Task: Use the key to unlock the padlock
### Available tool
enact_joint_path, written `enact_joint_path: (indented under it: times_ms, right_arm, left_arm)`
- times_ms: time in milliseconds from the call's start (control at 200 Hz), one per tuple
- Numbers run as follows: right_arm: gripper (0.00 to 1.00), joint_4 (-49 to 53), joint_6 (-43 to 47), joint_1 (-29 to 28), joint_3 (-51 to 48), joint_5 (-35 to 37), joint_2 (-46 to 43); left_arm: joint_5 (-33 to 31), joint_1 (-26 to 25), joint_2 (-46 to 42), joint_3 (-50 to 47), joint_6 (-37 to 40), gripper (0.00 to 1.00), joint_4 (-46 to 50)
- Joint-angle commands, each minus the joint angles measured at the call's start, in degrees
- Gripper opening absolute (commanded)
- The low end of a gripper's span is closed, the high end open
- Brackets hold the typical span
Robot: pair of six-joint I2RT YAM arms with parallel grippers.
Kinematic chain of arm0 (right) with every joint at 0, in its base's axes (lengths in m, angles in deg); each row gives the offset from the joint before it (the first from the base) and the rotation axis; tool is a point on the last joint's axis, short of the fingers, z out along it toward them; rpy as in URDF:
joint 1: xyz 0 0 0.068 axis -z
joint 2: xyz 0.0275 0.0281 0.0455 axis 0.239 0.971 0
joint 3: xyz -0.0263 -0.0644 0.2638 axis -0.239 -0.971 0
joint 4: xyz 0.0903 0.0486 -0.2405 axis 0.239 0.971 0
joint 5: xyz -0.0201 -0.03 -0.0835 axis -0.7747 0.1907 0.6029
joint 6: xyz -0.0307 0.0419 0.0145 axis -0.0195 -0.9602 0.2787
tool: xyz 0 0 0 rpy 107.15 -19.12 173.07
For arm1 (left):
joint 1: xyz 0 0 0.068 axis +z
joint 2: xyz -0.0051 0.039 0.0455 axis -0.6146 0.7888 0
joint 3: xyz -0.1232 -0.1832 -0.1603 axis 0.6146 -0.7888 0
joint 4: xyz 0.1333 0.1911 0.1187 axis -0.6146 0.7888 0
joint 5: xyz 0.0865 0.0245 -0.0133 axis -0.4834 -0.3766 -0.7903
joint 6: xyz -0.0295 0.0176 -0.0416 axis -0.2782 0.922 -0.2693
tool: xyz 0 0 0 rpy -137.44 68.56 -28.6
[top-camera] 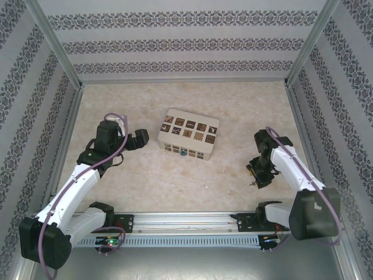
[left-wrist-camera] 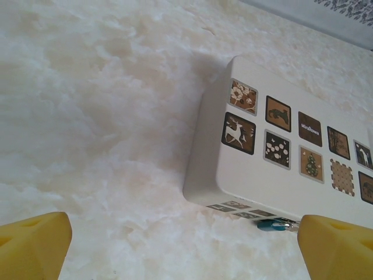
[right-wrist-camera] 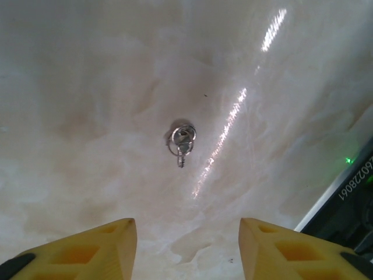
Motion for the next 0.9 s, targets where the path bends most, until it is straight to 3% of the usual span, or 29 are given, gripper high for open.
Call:
enact_joint_path:
  times_ms: [0,250,420,894]
  right_arm:
    - [0.47,-0.8,-3.6,1.2,-1.9,-2.0,1.5]
    - [0.38,-7.5,-9.0,5.6,-6.9,-2.2,1.3]
    - [0.38,-9.4,-10.7,7.7,-8.9,0.0,-1.3]
    - [0.39,-17.8,-15.4,9.3,-14.7,-3.0,-3.1]
  left_arm:
    - [-2.5,0.5,-1.8,0.1,0.8,0.99,2.6]
    - [-3.1,0.5,-3.1,-0.7,0.3,0.99,3.2]
    - [-3.1,0.5,-2.9,-0.9,0.1,0.99,2.6]
    - [-2.1,0.4,-0.8,-0.1,0.6,0.99,2.0]
